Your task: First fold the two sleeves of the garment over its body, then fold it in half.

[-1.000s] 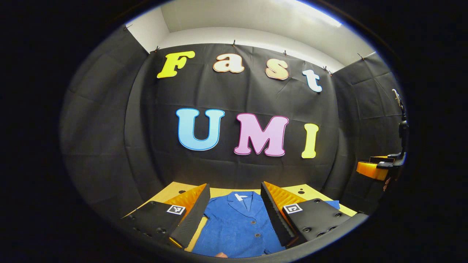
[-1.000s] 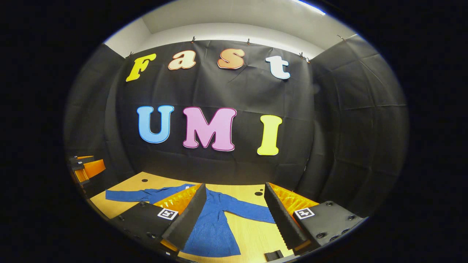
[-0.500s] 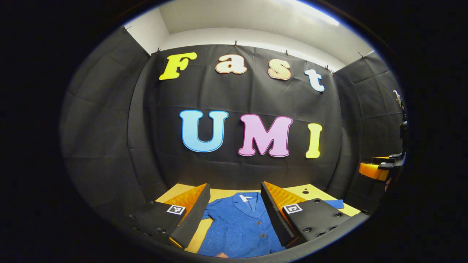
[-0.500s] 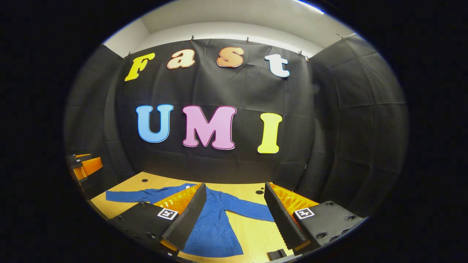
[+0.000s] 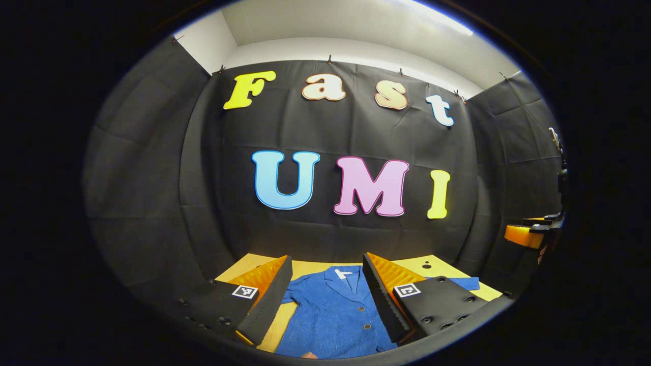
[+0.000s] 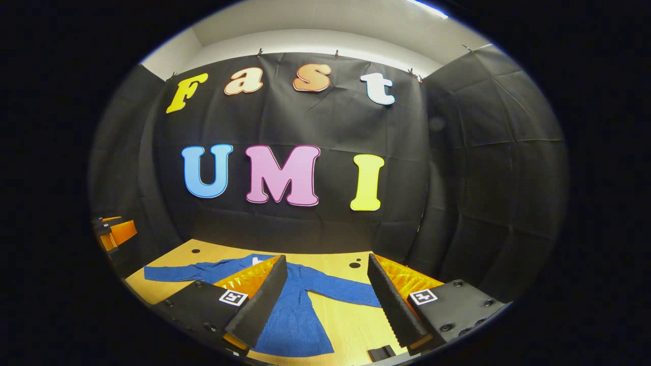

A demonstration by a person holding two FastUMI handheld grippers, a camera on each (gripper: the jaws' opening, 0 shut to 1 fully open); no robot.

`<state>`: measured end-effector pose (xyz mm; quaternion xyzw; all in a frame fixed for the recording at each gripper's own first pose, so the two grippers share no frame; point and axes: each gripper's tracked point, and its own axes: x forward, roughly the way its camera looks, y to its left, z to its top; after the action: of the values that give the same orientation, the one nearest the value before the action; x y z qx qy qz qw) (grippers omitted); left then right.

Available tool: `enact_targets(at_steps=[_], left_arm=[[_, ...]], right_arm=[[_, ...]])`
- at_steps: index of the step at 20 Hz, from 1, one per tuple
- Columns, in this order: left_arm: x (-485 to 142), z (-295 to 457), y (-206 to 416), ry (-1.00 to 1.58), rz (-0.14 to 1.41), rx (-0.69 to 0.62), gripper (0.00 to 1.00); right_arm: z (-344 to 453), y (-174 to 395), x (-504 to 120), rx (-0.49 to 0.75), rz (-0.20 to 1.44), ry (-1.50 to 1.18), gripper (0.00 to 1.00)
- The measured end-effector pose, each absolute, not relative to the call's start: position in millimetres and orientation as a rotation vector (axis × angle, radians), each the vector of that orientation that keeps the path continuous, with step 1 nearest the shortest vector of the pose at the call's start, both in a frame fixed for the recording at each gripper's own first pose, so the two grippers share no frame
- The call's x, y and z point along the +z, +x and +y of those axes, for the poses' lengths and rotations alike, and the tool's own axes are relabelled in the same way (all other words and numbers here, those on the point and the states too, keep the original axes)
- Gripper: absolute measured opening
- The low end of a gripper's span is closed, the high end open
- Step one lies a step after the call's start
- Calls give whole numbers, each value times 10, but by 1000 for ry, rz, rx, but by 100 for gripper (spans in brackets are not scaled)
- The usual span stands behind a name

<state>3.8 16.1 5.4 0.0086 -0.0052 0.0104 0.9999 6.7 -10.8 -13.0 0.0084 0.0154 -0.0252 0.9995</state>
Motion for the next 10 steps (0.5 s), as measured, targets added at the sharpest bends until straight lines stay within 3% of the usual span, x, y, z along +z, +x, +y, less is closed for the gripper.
enact_targets(at_steps=[10], left_arm=[[45,244,31,29,-18,31,80]], right_arm=[[-316,162,-97,-94,36,30,96]])
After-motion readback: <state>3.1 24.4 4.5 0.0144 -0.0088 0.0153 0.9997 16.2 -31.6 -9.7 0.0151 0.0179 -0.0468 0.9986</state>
